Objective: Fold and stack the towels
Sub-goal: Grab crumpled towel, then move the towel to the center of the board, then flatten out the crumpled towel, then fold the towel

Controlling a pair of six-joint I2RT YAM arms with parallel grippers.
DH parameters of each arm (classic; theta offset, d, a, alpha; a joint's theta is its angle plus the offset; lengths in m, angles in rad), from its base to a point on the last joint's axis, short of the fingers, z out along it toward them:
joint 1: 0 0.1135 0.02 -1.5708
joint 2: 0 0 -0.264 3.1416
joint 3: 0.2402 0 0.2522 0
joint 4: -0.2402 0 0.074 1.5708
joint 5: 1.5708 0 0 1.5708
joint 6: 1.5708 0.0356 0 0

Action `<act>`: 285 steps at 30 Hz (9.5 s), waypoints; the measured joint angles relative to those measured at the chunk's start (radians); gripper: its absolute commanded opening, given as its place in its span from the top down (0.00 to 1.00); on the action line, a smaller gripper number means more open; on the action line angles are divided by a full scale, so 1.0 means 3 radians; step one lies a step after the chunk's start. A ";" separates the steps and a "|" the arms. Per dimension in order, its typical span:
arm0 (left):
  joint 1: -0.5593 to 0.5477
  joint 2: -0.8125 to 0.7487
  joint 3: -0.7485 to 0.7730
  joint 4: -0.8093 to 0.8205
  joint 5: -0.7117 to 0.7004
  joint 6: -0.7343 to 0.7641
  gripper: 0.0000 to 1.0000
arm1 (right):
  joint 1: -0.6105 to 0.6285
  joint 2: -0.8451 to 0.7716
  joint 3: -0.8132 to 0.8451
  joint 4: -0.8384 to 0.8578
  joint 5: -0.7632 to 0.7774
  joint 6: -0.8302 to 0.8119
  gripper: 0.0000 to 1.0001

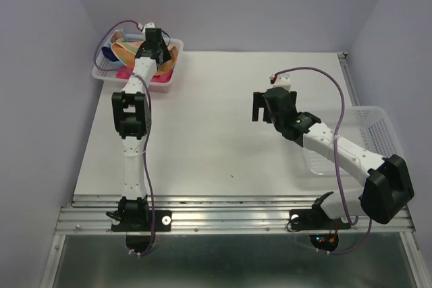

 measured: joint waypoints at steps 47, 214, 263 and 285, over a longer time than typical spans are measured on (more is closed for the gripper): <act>-0.1057 -0.2886 0.0000 0.0781 0.0950 0.0570 1.00 | 0.0000 -0.1147 -0.0177 0.0066 -0.0056 0.0257 0.00; -0.3123 -0.4517 -0.5495 -0.0551 -0.0324 -0.2804 1.00 | 0.0534 -0.1813 -0.1645 -0.1264 -0.1883 0.1972 0.99; -0.1409 -0.1544 -0.2050 -0.0126 -0.0586 -0.0940 1.00 | -0.0767 0.1457 0.1095 0.0074 -0.0796 0.0872 0.99; -0.1202 -0.0614 -0.1074 -0.0132 -0.0253 -0.0614 1.00 | -0.0914 0.2214 0.1780 0.0062 -0.0750 0.0853 0.99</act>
